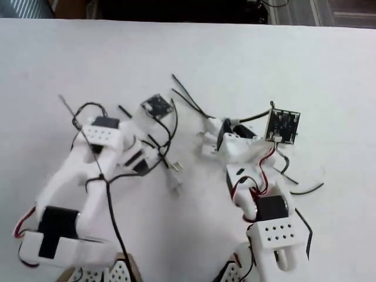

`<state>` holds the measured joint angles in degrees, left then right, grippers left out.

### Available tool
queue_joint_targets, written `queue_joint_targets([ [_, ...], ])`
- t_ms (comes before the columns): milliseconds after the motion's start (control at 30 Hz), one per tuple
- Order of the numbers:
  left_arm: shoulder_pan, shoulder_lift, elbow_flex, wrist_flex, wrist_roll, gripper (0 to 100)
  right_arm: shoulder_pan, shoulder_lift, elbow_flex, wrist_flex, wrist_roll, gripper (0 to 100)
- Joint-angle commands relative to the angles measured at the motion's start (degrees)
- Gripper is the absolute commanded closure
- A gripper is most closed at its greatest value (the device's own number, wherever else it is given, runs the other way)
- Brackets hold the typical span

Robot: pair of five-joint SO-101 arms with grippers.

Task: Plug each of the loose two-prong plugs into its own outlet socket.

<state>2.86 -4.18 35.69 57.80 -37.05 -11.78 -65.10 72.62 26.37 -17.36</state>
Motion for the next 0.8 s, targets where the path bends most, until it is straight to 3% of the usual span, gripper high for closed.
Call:
queue_joint_targets([
  [0,-3.3,-6.7,0.1,-0.4,0.8,71,-0.1,-0.4,-0.4,-0.7,1.8,97.9],
  [167,-8.4,-16.1,0.4,4.0,0.8,71,-0.9,-0.4,-0.5,-0.7,4.6,98.1],
  [333,-16.8,-26.9,1.0,8.9,2.3,71,-9.4,-0.4,-1.4,2.9,9.6,98.1],
  [567,-25.5,-42.5,15.3,5.1,9.9,71,-21.1,-0.3,-7.6,9.9,9.9,98.1],
  [767,-29.3,-56.9,27.6,3.9,16.1,71,-30.6,5.2,-10.3,9.9,10.0,98.1],
])
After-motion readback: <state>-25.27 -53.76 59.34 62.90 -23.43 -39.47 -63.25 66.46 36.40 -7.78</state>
